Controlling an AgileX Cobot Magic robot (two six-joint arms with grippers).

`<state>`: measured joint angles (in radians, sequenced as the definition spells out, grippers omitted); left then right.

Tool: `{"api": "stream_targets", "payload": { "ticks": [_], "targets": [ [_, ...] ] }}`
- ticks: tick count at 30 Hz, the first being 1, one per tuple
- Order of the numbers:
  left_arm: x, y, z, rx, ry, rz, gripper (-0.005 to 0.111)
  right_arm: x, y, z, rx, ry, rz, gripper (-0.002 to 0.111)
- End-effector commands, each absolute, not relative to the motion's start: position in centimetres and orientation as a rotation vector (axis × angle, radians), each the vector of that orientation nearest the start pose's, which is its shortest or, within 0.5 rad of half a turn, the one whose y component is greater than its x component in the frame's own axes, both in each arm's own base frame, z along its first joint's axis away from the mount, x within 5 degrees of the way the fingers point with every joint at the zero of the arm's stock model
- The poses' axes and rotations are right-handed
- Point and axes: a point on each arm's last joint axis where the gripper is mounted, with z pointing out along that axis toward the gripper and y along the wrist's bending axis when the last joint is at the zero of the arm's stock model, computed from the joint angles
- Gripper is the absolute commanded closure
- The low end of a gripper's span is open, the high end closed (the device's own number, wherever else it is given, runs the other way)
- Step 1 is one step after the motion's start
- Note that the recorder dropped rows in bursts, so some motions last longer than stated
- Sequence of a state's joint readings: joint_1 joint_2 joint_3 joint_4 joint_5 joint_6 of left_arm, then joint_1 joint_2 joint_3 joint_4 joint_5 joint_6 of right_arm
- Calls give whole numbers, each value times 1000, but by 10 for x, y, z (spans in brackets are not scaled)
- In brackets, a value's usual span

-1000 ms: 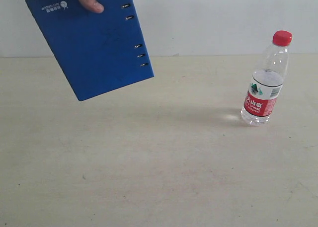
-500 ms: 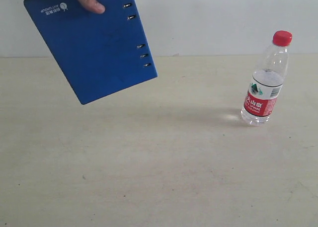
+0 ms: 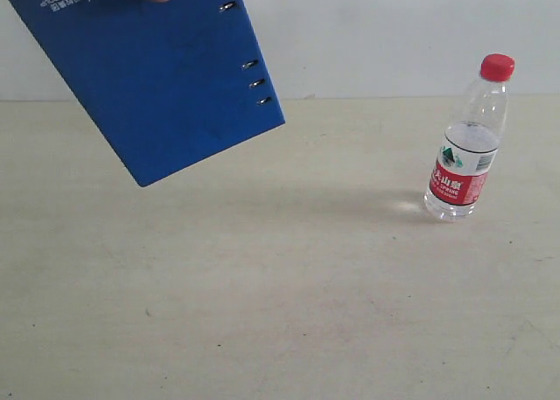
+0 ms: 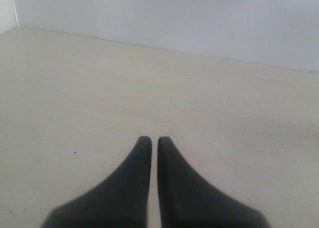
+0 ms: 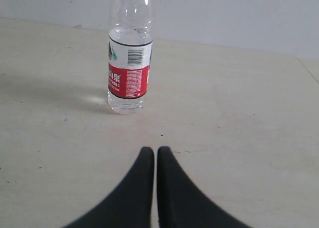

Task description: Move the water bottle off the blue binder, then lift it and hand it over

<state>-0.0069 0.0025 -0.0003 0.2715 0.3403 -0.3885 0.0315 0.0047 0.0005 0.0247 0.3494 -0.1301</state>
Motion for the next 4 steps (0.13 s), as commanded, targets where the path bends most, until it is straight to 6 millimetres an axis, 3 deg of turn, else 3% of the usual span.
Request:
{"api": "stream_targets", "payload": {
  "ticks": [1,4],
  "targets": [
    [54,8,184,-165,1801,-13,102,54,2,182,-137,1819,-53,109],
    [54,8,184,-165,1801,-13,102,54,2,182,-137,1819,-53,109]
  ]
}}
